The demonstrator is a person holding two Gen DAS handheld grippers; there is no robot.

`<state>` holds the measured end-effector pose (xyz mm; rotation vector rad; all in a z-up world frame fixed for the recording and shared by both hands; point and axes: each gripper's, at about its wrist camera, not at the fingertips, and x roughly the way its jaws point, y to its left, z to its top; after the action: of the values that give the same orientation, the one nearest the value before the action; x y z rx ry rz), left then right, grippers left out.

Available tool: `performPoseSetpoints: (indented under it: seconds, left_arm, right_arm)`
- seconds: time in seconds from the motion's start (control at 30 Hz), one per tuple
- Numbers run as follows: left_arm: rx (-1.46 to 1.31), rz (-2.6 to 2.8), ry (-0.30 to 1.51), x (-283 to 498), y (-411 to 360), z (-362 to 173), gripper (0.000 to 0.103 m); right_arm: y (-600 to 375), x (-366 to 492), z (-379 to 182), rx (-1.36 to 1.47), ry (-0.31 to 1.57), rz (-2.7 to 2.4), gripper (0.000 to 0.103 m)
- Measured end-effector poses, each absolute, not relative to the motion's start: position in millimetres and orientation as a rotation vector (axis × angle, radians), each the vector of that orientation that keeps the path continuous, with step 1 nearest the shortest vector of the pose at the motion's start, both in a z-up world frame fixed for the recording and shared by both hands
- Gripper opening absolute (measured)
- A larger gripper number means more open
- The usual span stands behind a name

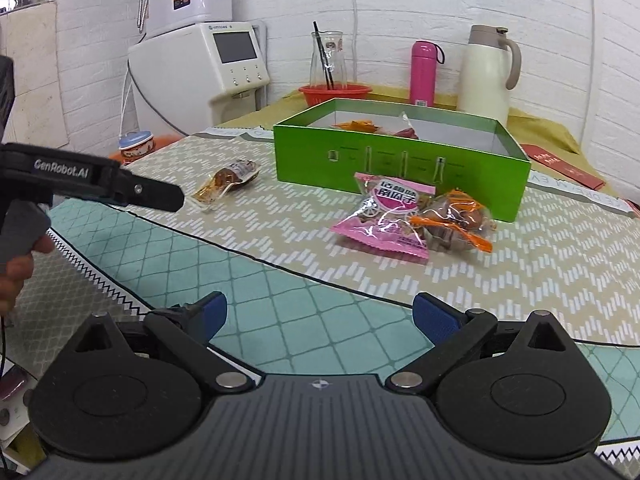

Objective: Organize snacks
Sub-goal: 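Withdraw both tools from the box over the remaining snacks, then move the left gripper to the brown jerky packet and grasp it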

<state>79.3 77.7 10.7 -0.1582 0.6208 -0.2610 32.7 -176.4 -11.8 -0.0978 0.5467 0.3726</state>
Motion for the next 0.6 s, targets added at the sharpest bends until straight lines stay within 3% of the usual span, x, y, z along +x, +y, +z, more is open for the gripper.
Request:
performPoseSetpoints:
  seconds: [0.27,0.4,0.53,0.57,0.6]
  left_arm:
    - [-0.167,-0.305,0.634,160.4,93.6,11.7,0.102]
    - [-0.219,-0.333,0.712,192.5,94.0,-3.4,0.083]
    - [-0.204,-0.326,0.730,201.1,87.6,-13.6,0.076]
    - [-0.188,-0.331,0.728,200.1,84.4,-13.8,0.071]
    - [-0.169,-0.340,0.728,198.0,80.5,-13.5,0.058]
  right_arm:
    - [-162.6,36.6,-15.2,-0.105,0.580,0.359,0.103]
    - [-163.1,38.1,-15.8,-0.108,0.594,0.342,0.103]
    - [-166.4,39.9,-14.4,-0.100,0.593,0.331,0.103]
    - [-167.2,40.2,-14.1,-0.098,0.592,0.329,0.103]
    - [-167.9,40.7,-13.7,-0.095,0.590,0.328,0.103]
